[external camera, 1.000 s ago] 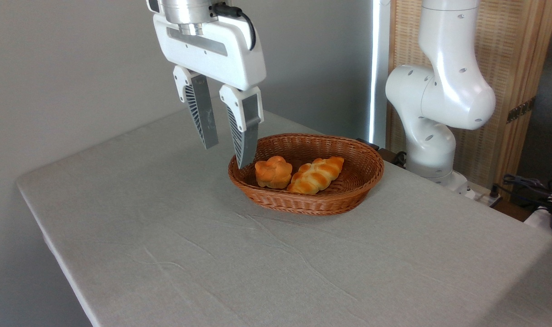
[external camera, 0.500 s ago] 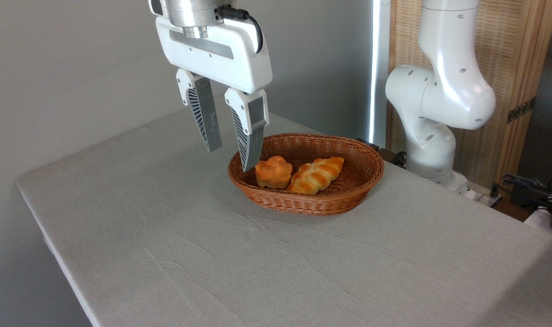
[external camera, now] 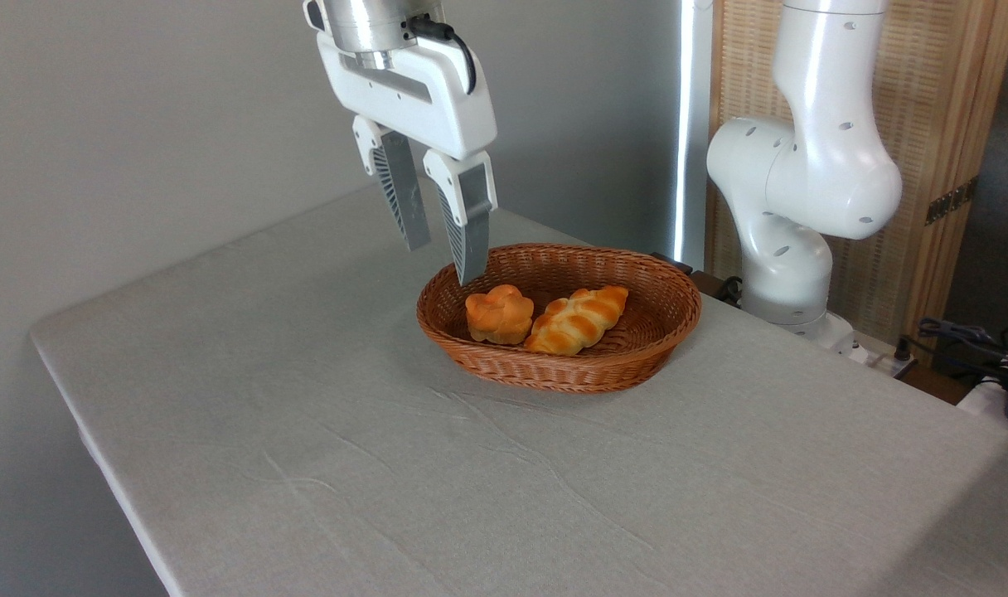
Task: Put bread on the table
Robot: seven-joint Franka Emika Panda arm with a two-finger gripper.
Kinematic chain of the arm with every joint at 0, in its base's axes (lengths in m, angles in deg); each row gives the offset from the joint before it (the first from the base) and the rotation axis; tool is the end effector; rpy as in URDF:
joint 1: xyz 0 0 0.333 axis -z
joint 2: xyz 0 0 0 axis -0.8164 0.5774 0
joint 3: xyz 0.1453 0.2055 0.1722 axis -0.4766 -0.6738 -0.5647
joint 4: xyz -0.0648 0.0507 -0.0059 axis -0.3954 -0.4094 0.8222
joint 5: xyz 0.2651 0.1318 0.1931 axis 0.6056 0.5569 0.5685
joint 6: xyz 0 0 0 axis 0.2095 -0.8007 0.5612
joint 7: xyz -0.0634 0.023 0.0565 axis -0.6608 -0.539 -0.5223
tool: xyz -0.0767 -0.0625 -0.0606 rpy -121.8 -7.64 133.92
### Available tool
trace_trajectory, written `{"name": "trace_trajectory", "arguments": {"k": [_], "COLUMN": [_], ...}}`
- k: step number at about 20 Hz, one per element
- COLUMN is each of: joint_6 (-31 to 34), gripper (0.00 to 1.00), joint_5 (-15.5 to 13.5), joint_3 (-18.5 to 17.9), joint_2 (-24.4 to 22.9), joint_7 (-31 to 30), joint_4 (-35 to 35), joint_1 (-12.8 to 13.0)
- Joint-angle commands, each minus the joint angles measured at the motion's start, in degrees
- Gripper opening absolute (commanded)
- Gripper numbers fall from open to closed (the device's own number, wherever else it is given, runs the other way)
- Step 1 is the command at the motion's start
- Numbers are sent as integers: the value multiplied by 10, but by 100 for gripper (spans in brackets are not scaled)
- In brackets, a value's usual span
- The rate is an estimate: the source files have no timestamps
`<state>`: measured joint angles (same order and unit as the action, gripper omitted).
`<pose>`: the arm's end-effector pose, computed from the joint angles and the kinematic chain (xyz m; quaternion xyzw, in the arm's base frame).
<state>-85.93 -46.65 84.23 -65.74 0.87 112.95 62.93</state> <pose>0.4534 -0.0615 0.5931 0.9128 -0.4074 -0.0179 0.0211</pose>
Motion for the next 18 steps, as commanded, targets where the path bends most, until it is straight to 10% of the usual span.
{"name": "trace_trajectory", "arguments": {"k": [1,11,18], "joint_6": [-5,-103,-141], "gripper": [100,100,100], "joint_5": [-1,-1,0], "joint_3": [-5,-3,-3], "joint_2": [-48,-61,-62], "joint_7": [-8,-1,12], "joint_4": [80,225,269], "joint_1": [60,165,186]}}
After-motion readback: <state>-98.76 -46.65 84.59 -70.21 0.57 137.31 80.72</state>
